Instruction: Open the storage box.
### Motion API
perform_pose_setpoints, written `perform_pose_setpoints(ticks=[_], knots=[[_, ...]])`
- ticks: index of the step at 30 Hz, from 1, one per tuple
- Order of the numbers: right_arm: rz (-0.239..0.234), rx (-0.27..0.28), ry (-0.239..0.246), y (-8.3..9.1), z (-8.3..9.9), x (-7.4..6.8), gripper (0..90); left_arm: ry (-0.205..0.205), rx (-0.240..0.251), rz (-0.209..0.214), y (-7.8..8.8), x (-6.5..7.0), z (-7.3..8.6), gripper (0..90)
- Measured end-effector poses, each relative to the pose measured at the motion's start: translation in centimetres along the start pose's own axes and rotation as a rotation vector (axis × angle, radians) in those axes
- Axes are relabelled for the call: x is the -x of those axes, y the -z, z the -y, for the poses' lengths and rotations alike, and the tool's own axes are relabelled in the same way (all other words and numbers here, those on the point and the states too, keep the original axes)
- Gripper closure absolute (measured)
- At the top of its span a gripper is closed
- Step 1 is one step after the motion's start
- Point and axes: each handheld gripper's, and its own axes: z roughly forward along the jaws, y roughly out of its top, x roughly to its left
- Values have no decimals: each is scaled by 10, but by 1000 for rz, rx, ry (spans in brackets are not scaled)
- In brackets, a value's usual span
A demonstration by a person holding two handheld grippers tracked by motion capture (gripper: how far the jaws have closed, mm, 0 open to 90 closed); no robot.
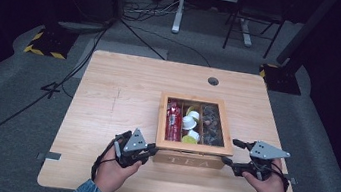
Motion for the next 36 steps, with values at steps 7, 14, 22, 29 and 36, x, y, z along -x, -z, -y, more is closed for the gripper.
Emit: perform_pose_setpoints(ticks=[7, 14, 22, 29, 36], knots=[[24, 4, 55, -3, -2, -4, 261, 2, 1, 1, 0, 0, 0, 794], [17, 10, 50, -1, -4, -3, 281, 2, 18, -1, 0, -2, -3, 745], [-4, 2, 50, 1, -10, 0, 287, -37, -1, -60, -1, -3, -11, 543], [-32, 25, 49, 6, -24, 8, 294, -28, 33, -116, 3, -8, -19, 424], [-54, 60, 51, 10, -39, 18, 297, -4, 38, -157, 14, -12, -11, 379]])
